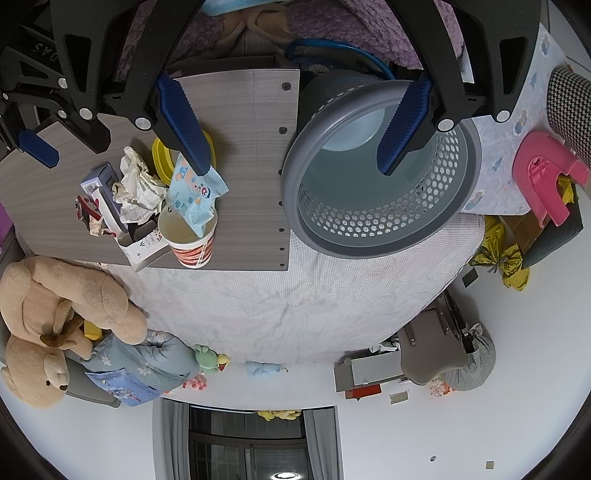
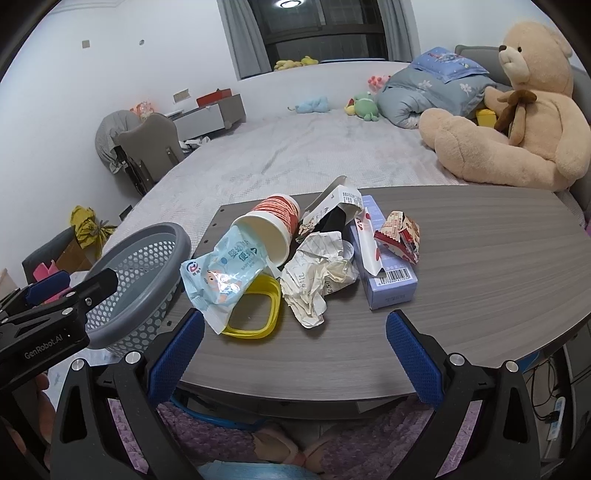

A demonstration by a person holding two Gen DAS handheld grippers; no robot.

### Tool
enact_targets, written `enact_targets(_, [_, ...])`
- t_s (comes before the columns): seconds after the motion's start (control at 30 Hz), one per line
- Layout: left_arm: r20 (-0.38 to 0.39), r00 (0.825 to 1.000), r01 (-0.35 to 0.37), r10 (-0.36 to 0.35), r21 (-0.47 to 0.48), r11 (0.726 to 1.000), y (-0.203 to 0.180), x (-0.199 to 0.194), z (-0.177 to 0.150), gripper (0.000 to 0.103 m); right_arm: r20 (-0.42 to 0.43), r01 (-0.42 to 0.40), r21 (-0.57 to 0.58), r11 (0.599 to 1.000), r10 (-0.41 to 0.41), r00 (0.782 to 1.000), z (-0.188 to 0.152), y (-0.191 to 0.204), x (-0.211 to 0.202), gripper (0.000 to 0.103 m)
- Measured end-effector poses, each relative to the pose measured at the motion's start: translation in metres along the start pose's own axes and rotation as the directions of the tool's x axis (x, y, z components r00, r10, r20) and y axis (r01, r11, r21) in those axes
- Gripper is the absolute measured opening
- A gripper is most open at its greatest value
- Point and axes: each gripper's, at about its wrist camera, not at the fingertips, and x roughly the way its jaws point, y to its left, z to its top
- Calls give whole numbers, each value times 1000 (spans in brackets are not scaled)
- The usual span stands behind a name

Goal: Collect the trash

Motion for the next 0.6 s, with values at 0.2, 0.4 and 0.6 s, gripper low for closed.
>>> enact_targets(0.2, [-9, 1000, -2, 2, 6, 1000, 0, 4, -2, 87, -7, 36, -15, 999, -36, 999, -1, 0, 3, 97])
enact_targets(0.4, [-15, 1000, -3, 3, 9, 1000, -1, 7, -3, 87, -9, 54, -19, 998, -55, 998, -1, -2, 4, 97])
enact_targets(0.6, [-15, 1000, -3, 3, 8, 1000, -2, 7, -4, 87, -14, 59, -21, 998, -60, 998, -1, -2, 5, 97])
